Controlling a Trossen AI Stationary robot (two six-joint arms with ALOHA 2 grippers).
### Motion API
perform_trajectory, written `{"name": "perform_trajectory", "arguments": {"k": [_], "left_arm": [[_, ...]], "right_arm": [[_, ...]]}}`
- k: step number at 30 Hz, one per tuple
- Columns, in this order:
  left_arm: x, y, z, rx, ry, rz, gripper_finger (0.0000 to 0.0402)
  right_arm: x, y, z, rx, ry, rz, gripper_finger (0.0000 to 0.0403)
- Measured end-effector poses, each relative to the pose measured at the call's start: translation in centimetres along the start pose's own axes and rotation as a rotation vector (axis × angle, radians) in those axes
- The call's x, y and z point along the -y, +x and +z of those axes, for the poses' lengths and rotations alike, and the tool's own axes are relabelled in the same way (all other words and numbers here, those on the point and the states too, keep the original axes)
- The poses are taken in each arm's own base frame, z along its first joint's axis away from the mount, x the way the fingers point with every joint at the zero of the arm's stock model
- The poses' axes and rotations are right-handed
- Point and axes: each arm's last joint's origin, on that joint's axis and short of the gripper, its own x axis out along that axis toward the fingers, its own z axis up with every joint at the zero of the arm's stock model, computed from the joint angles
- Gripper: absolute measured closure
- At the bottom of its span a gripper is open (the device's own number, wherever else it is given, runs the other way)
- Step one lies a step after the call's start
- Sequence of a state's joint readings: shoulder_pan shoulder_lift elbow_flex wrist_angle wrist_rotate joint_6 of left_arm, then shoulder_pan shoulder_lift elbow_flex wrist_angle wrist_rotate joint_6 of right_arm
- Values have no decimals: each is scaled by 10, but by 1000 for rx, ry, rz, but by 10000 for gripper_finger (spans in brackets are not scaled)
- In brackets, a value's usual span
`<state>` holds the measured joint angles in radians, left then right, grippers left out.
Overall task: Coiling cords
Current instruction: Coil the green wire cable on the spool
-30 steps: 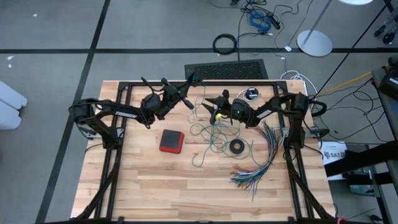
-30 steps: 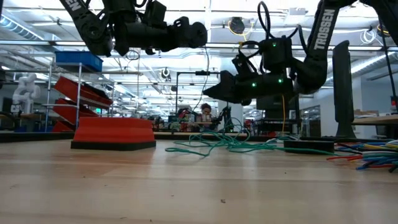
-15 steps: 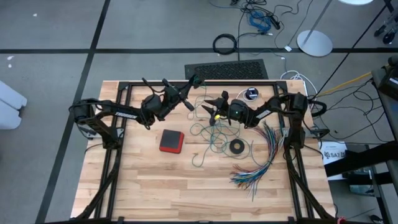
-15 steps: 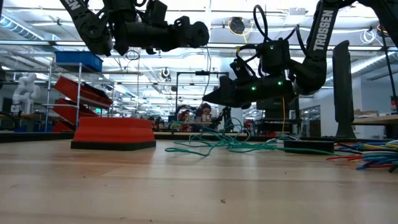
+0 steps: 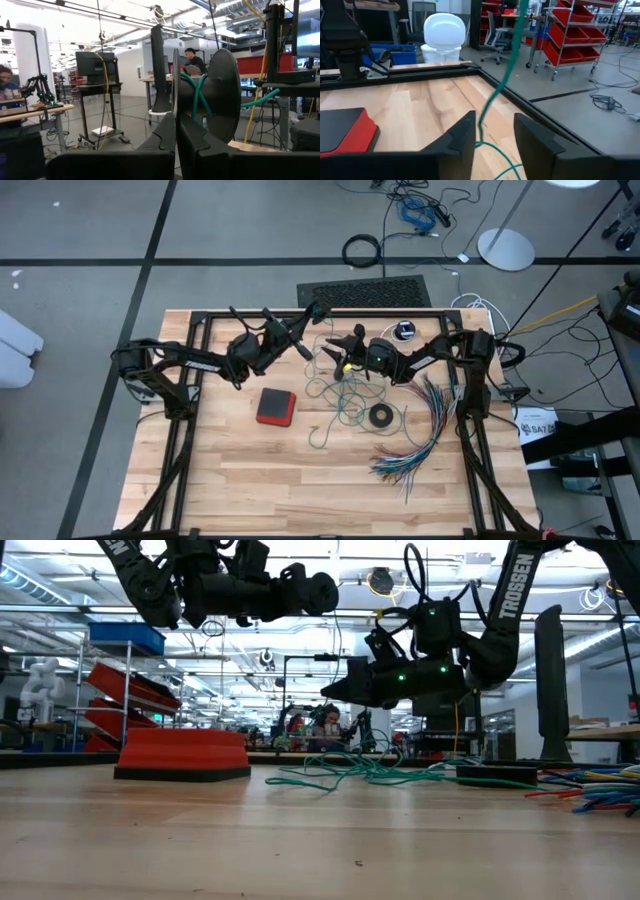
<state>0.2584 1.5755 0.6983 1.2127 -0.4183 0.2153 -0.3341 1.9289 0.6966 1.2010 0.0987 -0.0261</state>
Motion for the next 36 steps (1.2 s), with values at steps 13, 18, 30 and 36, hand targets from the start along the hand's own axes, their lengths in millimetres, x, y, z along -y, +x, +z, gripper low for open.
{"name": "perform_trajectory", "arguments": {"k": [13, 18, 30, 36], "left_arm": [[2, -1, -2, -28, 45, 6, 400], [2, -1, -5, -52, 86, 10, 400], [3, -1, -12, -110, 182, 5, 400], [5, -2, -12, -107, 181, -15, 400]], "right_arm": [[-18, 3, 0, -40, -57, -9, 401], [-26, 18, 7, -111, -71, 12, 402], [-26, 28, 79, -400, -205, 53, 403], [-6, 13, 120, -488, -217, 39, 403]]}}
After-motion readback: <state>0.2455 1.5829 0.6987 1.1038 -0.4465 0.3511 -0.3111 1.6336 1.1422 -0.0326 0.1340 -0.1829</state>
